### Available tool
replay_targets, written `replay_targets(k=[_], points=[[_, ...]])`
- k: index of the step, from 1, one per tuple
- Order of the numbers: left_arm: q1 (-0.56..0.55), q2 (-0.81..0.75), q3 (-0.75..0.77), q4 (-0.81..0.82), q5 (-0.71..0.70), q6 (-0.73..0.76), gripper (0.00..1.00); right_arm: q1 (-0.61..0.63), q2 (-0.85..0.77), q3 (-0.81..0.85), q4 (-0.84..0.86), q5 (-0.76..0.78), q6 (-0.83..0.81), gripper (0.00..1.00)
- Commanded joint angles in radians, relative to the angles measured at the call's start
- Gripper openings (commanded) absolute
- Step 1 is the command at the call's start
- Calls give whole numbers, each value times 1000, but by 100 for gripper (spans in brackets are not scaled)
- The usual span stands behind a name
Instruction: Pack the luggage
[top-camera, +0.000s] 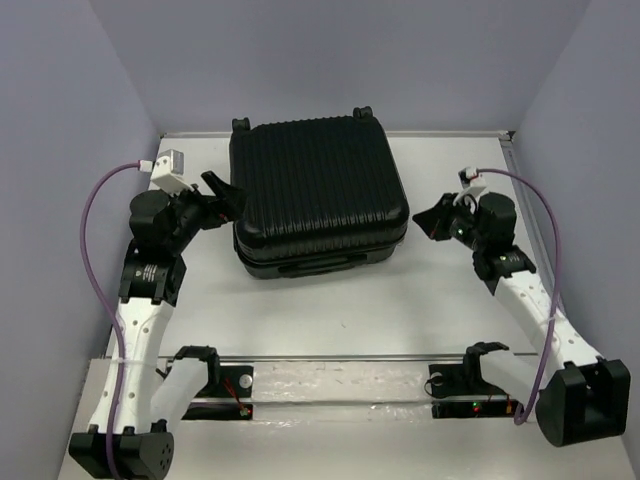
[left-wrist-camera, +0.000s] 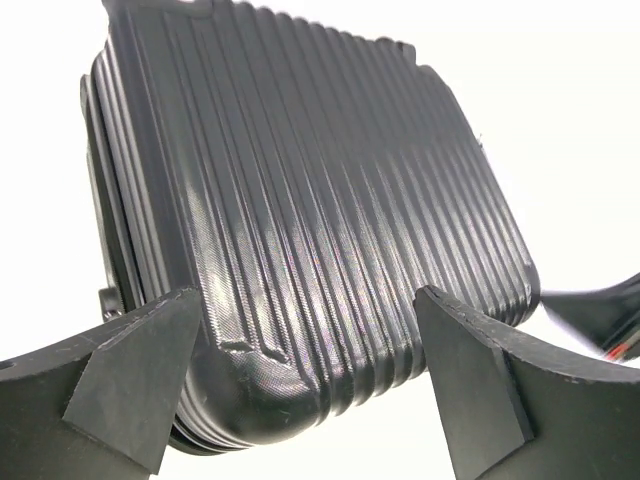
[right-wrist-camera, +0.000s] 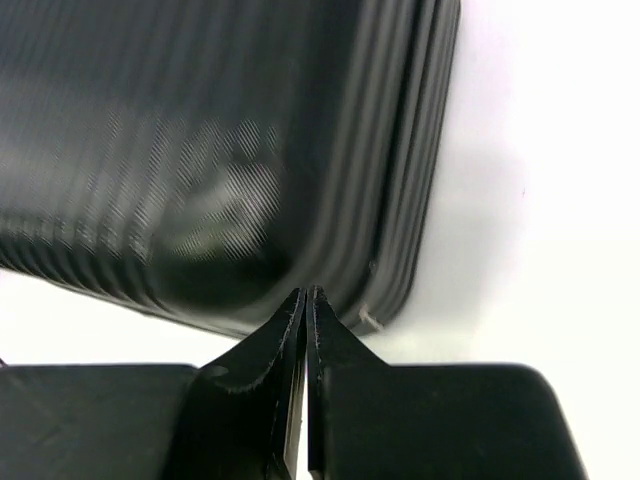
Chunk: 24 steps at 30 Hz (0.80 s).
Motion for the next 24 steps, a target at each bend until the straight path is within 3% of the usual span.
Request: replay_targets(k=[1, 3, 4, 8, 13, 22, 24], points=[[32, -17, -18, 7, 31, 25, 99, -7, -64, -204, 170, -42, 1, 8], [51, -20, -55, 32, 54, 12, 99, -7, -75, -249, 225, -17, -6, 13], [56, -26, -66, 38, 65, 6, 99, -7, -76, -268, 247, -13, -12, 22], [61, -39, -90, 15, 36, 25, 99, -7, -27, -306, 308, -31, -42, 38], [99, -69, -188, 10, 31, 23, 99, -18, 48, -335, 426, -63, -46, 48], [205, -103, -267, 30, 77, -5, 99, -46, 278, -234, 541, -204, -115, 48], [210, -102, -270, 27, 79, -1, 99, -46, 298, -254, 647, -238, -106, 47]])
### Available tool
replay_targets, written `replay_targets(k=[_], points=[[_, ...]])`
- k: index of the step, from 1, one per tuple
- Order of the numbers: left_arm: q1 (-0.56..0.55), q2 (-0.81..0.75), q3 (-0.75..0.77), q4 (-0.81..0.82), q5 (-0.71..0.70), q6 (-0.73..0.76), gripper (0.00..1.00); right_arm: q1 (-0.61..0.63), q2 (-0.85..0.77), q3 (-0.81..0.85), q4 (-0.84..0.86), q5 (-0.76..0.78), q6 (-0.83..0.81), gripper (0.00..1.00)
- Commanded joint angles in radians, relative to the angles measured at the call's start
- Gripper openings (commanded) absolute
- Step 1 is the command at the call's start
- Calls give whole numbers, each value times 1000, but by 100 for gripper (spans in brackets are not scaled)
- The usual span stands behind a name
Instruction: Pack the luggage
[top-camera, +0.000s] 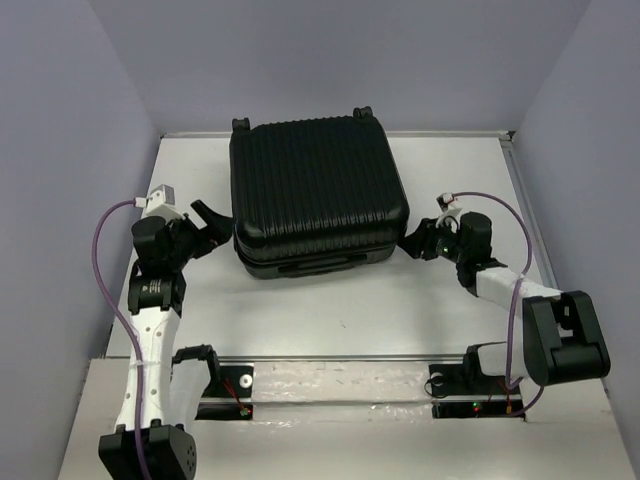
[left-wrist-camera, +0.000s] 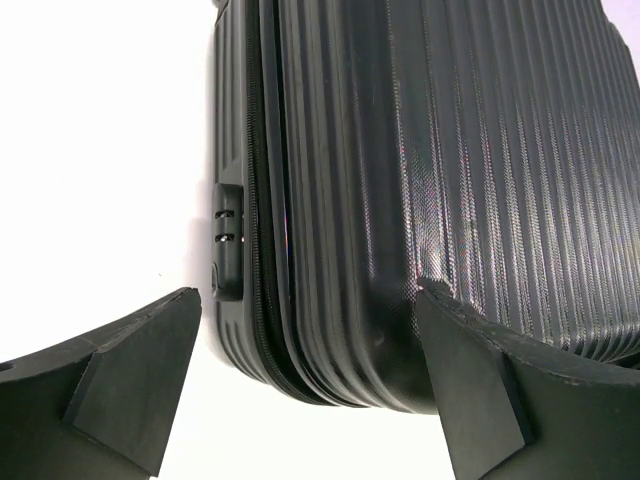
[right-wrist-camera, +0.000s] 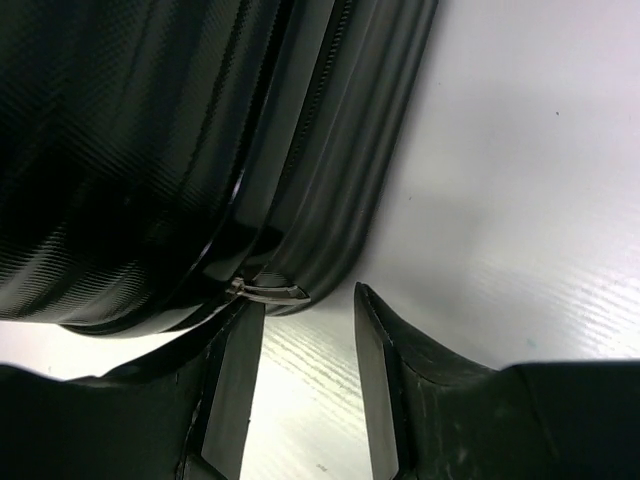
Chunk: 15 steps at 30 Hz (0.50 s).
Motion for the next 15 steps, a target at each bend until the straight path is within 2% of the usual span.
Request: replay_targets(k=[1, 10, 15], points=[[15, -24, -9, 33, 38, 0, 99, -7, 47, 28, 254, -112, -25, 47], [32, -1, -61, 59, 58, -26, 99, -7, 130, 15, 456, -234, -4, 49], [49, 44, -110, 146, 133, -91, 99, -7, 157, 31, 508, -332, 33, 42]])
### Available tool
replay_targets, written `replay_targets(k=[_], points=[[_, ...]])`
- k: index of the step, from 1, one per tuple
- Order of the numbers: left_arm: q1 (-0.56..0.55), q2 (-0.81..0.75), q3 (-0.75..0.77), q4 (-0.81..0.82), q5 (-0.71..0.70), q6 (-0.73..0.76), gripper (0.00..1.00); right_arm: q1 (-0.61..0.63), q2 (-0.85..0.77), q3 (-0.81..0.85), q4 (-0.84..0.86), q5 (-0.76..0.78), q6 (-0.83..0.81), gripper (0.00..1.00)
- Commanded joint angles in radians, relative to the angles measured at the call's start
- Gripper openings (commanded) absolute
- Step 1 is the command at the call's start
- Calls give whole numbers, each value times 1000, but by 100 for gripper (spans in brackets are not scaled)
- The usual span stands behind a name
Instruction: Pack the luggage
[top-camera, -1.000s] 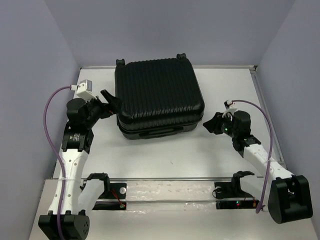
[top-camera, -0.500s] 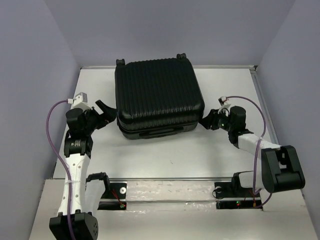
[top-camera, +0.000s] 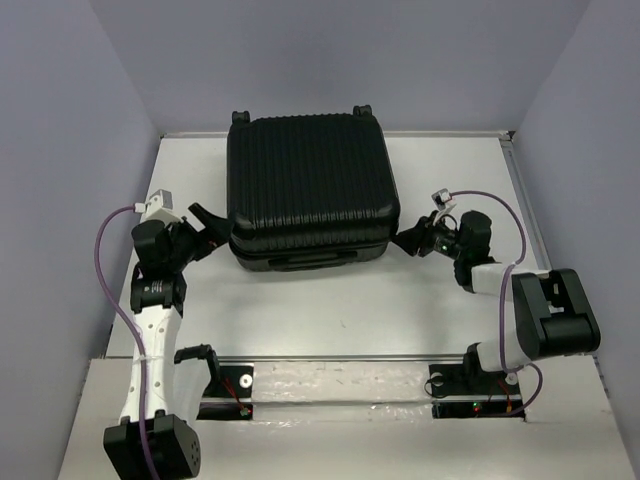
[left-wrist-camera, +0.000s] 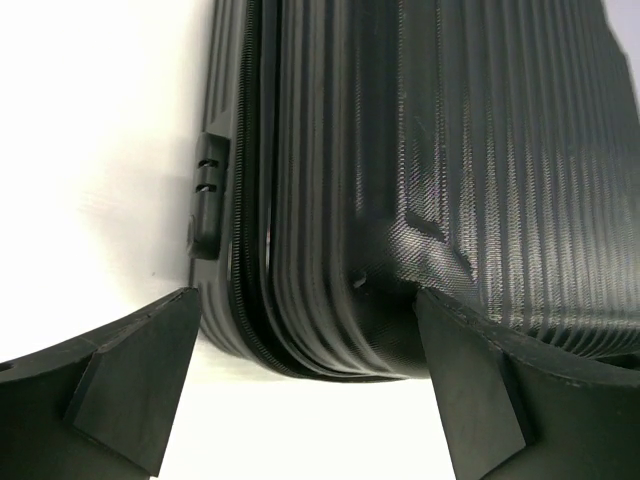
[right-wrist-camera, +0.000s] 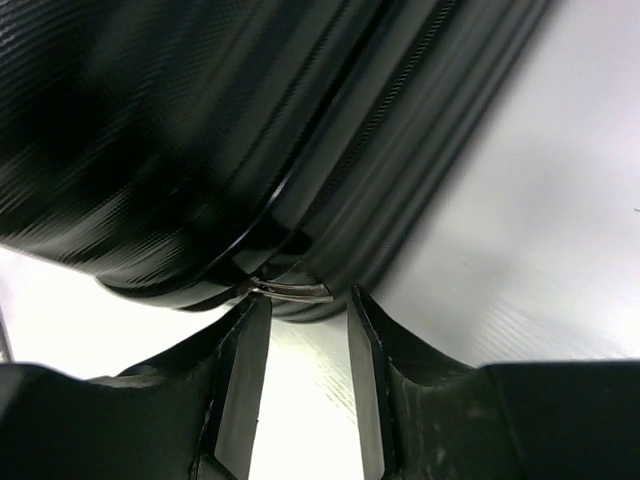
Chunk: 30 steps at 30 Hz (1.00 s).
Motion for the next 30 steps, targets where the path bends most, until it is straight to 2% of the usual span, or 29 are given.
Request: replay_targets(k=[1, 8, 12, 15, 16, 18, 19, 20, 22, 25, 26, 28, 30], points=[[9, 44, -51, 92, 101, -74, 99, 7, 3, 28, 223, -150, 40, 42], [10, 50, -82, 173, 170, -117, 99, 7, 16, 44, 234, -225, 68, 46], [10, -35, -58, 109, 92, -79, 99, 7, 74, 69, 275, -227, 86, 47], [10, -106, -6, 14, 32, -50, 97, 7, 101, 81, 303, -221, 100, 41], [10, -124, 16, -1, 21, -30, 93, 7, 110, 80, 311, -215, 103, 40], [8, -175, 25, -43, 18, -17, 83, 29, 113, 77, 317, -187, 102, 27], [8, -190, 16, -52, 27, -14, 75, 29, 113, 75, 317, -167, 102, 22], [5, -224, 5, -67, 35, -16, 59, 50, 107, 68, 317, -152, 100, 18], [-1, -262, -47, -81, 56, -20, 44, 68, 96, 60, 311, -95, 96, 9], [-73, -316, -61, -84, 70, -79, 35, 107, 55, 20, 297, 9, 89, 7], [-117, -330, -70, -78, 69, -111, 35, 125, 24, -7, 265, 93, 89, 7], [-162, -335, -119, -65, 54, -140, 36, 141, -16, -38, 239, 167, 89, 7], [-281, -333, -169, -13, 3, -195, 40, 150, -60, -78, 208, 237, 111, 7]])
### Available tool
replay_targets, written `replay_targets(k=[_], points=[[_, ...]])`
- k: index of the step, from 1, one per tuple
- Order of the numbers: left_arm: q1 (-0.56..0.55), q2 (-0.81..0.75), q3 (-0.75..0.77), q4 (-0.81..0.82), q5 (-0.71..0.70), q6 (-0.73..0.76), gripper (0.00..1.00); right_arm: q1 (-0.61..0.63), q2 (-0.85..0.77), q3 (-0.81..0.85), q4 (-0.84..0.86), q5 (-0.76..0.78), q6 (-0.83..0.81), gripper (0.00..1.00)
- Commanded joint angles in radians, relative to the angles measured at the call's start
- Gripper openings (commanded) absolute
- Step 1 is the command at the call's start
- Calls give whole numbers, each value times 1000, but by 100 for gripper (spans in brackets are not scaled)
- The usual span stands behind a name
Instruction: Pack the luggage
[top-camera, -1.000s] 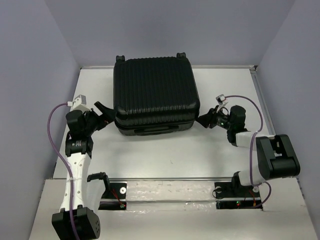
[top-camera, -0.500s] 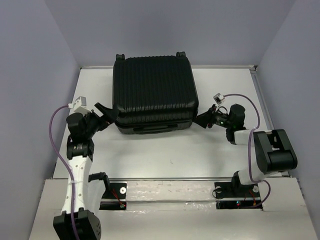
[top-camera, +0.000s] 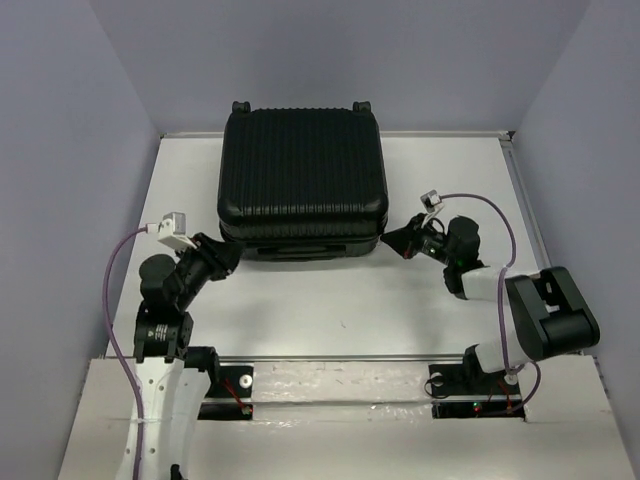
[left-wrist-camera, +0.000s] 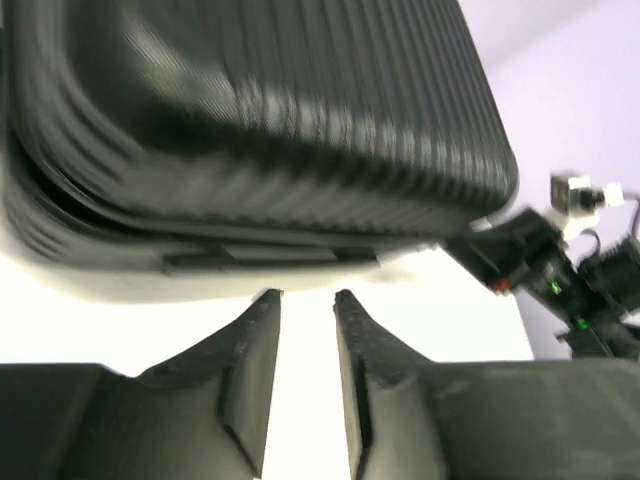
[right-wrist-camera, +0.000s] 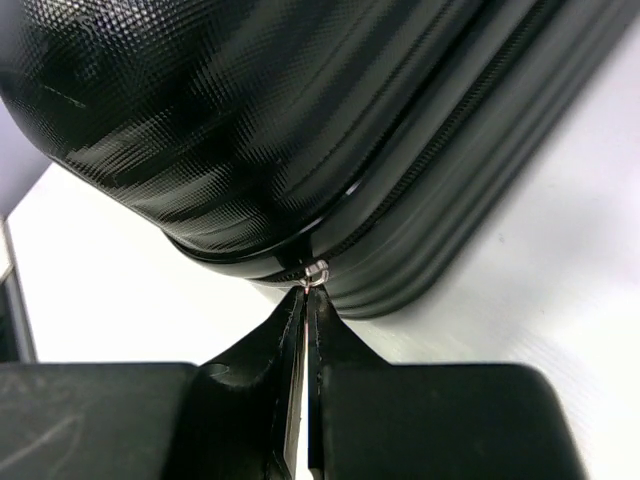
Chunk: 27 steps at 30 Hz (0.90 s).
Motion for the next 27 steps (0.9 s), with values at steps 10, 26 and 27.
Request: replay_targets(k=[10, 26, 27], points=[[-562, 266, -297, 554, -366, -390, 81, 39, -174, -96, -81, 243, 13, 7], [-570, 746, -251, 951, -489, -480, 73, 48, -137, -50, -131, 183, 7, 7], [-570, 749, -254, 951, -495, -483, 73, 48, -134, -48, -126, 179, 10, 7]])
